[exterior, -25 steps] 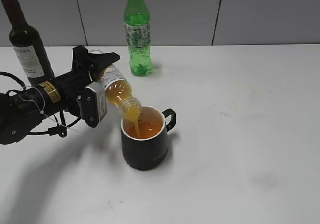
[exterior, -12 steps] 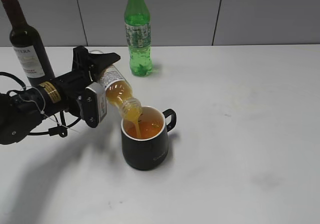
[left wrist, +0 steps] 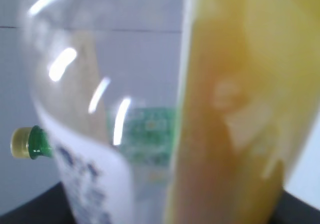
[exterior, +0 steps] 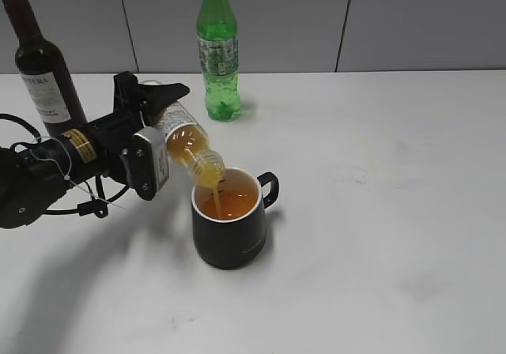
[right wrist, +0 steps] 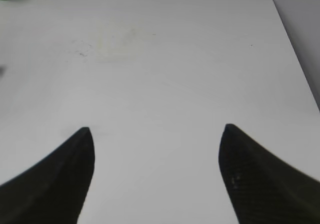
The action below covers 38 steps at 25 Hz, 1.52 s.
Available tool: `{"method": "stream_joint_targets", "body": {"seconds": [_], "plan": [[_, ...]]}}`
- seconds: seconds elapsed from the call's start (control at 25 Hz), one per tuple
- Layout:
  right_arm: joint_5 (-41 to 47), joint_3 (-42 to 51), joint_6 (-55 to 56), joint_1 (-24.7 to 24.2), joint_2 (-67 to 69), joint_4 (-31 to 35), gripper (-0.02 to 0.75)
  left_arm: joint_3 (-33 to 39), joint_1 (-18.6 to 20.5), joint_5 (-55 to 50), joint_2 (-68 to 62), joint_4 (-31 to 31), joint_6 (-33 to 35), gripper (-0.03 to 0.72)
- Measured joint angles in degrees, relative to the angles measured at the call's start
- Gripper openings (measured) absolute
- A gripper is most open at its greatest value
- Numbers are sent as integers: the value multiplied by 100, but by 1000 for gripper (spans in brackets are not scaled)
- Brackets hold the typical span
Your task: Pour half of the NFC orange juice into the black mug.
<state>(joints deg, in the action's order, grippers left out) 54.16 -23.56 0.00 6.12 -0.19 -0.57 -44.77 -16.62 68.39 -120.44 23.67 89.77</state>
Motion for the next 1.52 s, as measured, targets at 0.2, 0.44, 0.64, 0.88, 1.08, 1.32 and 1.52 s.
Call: {"method": "stream_joint_targets", "body": {"seconds": [0.2, 0.44, 0.64, 0.88, 1.08, 1.32, 1.52], "plan": [[0, 0, 0, 0, 0, 0, 587, 0, 0, 0, 0, 0, -871, 465], [0, 0, 0, 0, 0, 0, 587, 0, 0, 0, 0, 4, -3172, 465], [0, 0, 0, 0, 0, 0, 587, 0, 0, 0, 0, -29, -5467, 465], [0, 0, 0, 0, 0, 0, 587, 0, 0, 0, 0, -604, -8532, 465], [0, 0, 0, 0, 0, 0, 587, 0, 0, 0, 0, -805, -9206, 465], [0, 0, 0, 0, 0, 0, 587, 0, 0, -56, 0, -1026, -9274, 465], [0, 0, 0, 0, 0, 0, 587, -13, 46, -190, -58, -1626, -9064, 465]]}}
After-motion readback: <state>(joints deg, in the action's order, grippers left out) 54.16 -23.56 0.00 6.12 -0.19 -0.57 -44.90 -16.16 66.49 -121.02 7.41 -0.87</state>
